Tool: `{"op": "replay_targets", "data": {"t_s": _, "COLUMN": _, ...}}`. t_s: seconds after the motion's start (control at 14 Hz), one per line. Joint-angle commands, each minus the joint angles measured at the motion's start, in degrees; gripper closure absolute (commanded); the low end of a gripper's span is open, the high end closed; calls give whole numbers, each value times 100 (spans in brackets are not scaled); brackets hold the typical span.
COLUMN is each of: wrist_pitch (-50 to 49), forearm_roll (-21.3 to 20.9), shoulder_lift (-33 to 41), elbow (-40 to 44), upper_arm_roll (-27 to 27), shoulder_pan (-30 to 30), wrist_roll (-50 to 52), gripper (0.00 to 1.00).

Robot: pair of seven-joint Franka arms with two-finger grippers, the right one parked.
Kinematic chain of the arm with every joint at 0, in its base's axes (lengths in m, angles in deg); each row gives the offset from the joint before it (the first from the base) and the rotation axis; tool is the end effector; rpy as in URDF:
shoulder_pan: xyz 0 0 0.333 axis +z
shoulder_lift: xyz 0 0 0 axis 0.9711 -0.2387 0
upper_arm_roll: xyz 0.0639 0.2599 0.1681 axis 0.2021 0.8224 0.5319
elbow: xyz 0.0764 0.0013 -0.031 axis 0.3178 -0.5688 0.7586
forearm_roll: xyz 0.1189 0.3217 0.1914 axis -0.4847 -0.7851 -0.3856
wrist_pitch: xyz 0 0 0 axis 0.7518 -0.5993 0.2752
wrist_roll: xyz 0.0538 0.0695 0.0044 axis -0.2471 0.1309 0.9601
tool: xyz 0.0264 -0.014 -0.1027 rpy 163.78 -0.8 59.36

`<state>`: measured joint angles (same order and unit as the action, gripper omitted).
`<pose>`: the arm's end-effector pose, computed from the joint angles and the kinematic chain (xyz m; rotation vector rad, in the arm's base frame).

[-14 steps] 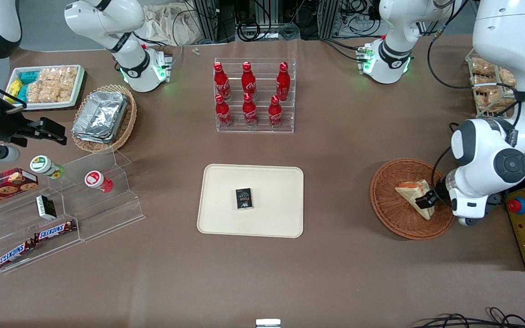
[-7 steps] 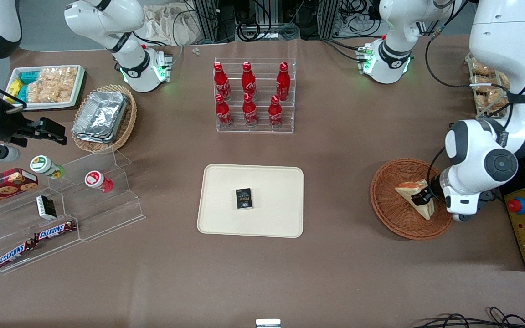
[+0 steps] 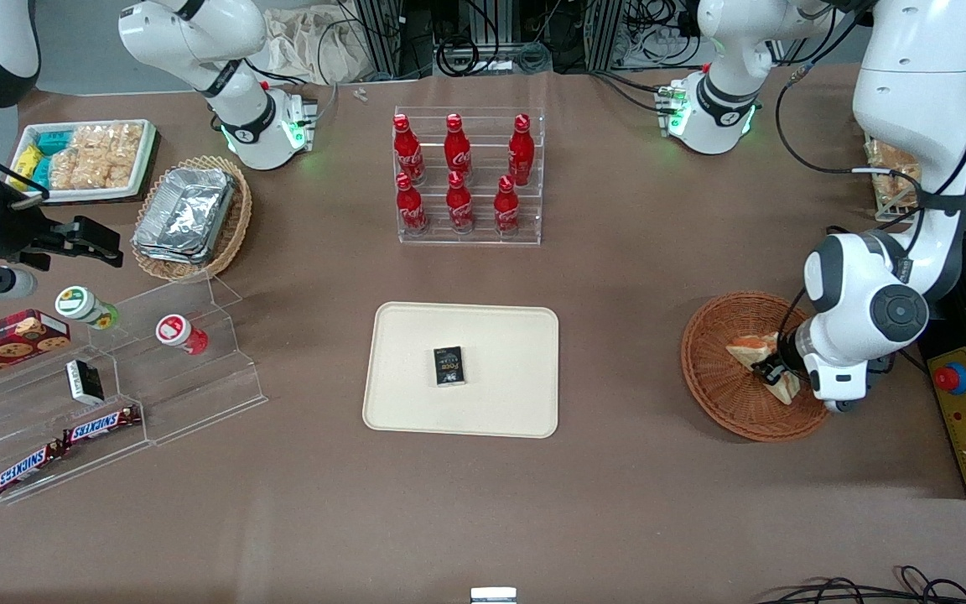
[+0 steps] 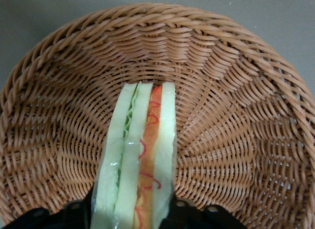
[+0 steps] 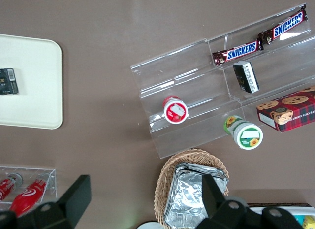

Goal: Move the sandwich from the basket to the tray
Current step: 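Close the left gripper on the sandwich's wrapped edge, then lift the sandwich and carry it over the cream tray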

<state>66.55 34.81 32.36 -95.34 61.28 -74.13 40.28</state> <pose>0.6050 -0.0017 0.2337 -2.8604 -1.1928 0.0712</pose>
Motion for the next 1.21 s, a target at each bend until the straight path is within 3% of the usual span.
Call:
{"op": "replay_targets", "data": {"t_s": 0.0, "wrist_pitch": 54, "forearm_roll": -72, "shoulder_lift": 99, "elbow": 13, "upper_arm_roll": -39, "shoulder_pan": 22, "wrist_roll": 181, "gripper": 100}}
{"op": "replay_targets", "data": {"t_s": 0.29, "wrist_pitch": -882, "forearm_roll": -98, "shoulder_lift": 406, "elbow": 660, "upper_arm_roll": -118, "shoulder_pan": -13, "wrist_roll": 93, "gripper": 100}}
{"op": "replay_targets", "data": {"t_s": 0.57, "wrist_pitch": -3369, "forearm_roll": -72, "shoulder_lift": -49, "elbow": 2873, "upper_arm_roll": -696, "shoulder_pan": -22, "wrist_roll": 102, "gripper": 100}}
{"op": "replay_targets", "data": {"t_s": 0.64, "wrist_pitch": -3609, "forearm_roll": -81, "shoulder_lift": -146, "elbow": 3244, "upper_arm_roll": -933, "shoulder_pan": -31, "wrist_roll": 93, "gripper": 100}}
{"op": "replay_targets", "data": {"t_s": 0.79, "wrist_pitch": -3629, "forearm_roll": -255, "shoulder_lift": -191, "elbow": 3467, "upper_arm_roll": -1330, "shoulder_pan": -266, "wrist_roll": 128, "gripper": 97}}
{"op": "replay_targets", "data": {"t_s": 0.93, "wrist_pitch": -3594, "forearm_roll": -353, "shoulder_lift": -243, "elbow": 3572, "upper_arm_roll": -1340, "shoulder_pan": -819, "wrist_roll": 93, "gripper": 97}}
{"op": "replay_targets", "data": {"t_s": 1.14, "wrist_pitch": -2605, "forearm_roll": -300, "shoulder_lift": -953, "elbow": 3853, "upper_arm_roll": -1410, "shoulder_pan": -1478, "wrist_roll": 136, "gripper": 97}}
